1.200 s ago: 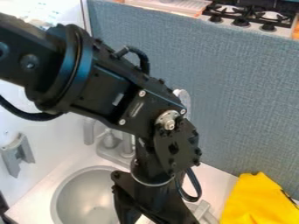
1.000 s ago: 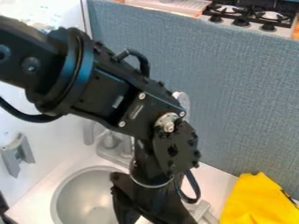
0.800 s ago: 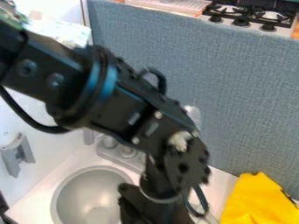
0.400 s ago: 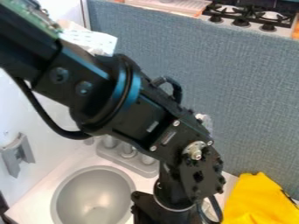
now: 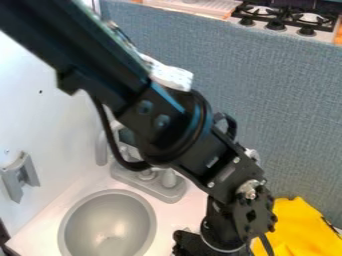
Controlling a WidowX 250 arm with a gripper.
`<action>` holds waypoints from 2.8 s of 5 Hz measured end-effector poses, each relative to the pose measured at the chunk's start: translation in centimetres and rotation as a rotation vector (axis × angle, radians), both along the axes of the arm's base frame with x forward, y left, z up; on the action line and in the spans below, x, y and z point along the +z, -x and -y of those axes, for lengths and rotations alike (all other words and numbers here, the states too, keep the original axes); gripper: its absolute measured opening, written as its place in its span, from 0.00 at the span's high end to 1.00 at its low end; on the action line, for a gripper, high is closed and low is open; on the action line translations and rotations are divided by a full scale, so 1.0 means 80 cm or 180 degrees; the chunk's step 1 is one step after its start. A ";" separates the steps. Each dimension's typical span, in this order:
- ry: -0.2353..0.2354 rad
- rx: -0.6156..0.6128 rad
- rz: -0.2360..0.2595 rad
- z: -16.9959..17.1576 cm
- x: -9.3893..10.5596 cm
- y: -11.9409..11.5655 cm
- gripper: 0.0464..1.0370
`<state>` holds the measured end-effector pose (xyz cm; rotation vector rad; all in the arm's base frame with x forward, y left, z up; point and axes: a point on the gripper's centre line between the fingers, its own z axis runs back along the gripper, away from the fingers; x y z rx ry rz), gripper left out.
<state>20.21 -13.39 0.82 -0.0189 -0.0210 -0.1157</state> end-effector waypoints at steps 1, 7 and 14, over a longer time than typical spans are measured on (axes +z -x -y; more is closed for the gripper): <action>-0.0076 0.0029 -0.0043 0.002 -0.015 -0.006 0.04; -0.0247 -0.0055 -0.0490 0.022 -0.105 -0.025 0.11; 0.0216 -0.0714 0.0047 0.140 -0.015 -0.061 0.96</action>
